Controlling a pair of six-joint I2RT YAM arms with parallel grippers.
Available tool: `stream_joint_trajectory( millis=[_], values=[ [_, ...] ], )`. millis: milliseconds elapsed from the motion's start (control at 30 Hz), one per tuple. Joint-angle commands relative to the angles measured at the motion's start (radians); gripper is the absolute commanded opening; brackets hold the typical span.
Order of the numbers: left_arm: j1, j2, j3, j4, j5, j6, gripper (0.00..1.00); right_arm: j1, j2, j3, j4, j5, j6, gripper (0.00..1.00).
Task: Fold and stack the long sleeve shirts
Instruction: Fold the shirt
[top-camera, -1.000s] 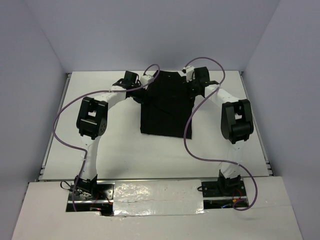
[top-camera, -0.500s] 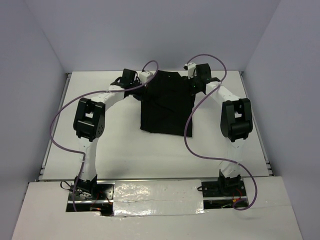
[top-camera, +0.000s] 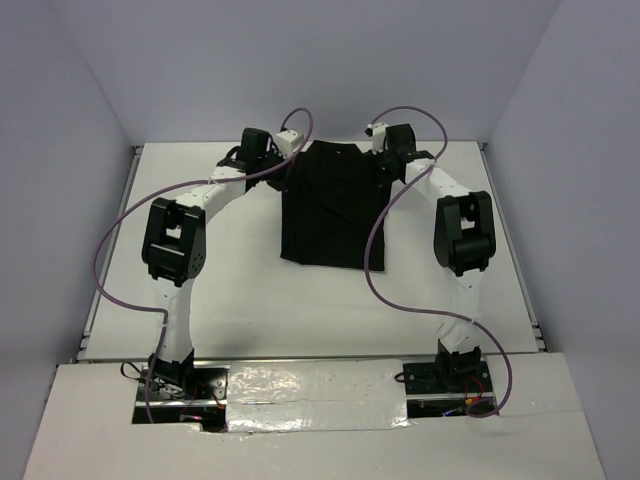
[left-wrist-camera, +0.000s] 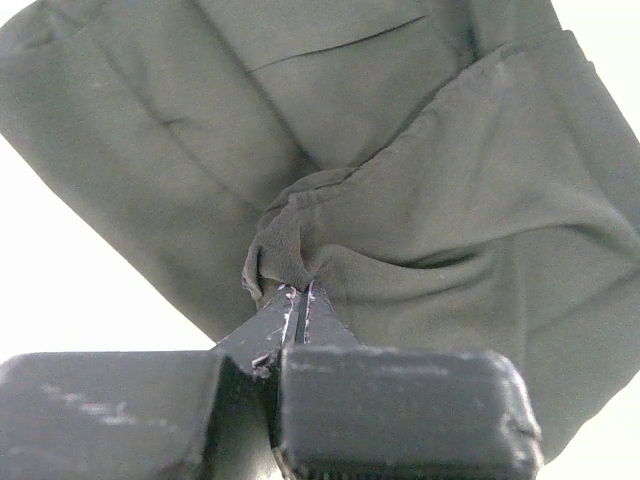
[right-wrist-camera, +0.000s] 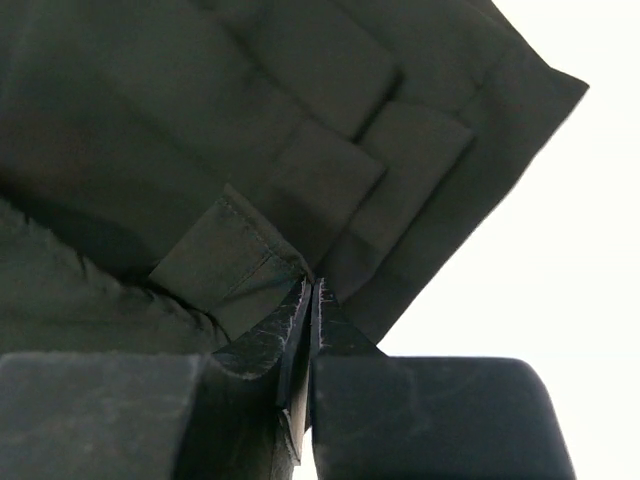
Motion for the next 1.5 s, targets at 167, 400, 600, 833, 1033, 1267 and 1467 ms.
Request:
stream_joint_trajectory(
  millis=[167, 400, 600, 833, 1033, 1267, 1467],
  values=[
    [0.011, 0.041, 0.001, 0.032, -0.032, 0.010, 0.10, -0.040, 0.013, 0.086, -0.059, 0.002, 0.103, 0.45],
    [0.011, 0.058, 0.012, 0.004, -0.012, -0.005, 0.20, -0.059, -0.174, -0.084, 0.009, -0.060, 0.316, 0.49],
    [0.011, 0.066, 0.018, -0.013, -0.020, 0.007, 0.24, 0.038, -0.223, -0.236, -0.007, -0.125, 0.411, 0.50],
    [0.011, 0.063, 0.018, -0.016, -0.026, 0.006, 0.24, 0.078, -0.111, -0.170, -0.100, 0.028, 0.502, 0.47],
    [0.011, 0.058, 0.006, -0.014, -0.026, 0.012, 0.24, 0.093, -0.047, -0.133, -0.158, 0.137, 0.522, 0.44],
    [0.011, 0.058, 0.012, -0.031, -0.036, 0.036, 0.18, 0.073, -0.018, -0.119, -0.192, 0.142, 0.537, 0.00],
    [0.011, 0.063, 0.018, -0.031, -0.041, 0.049, 0.06, -0.022, -0.093, -0.167, -0.125, 0.064, 0.566, 0.00]
  ],
)
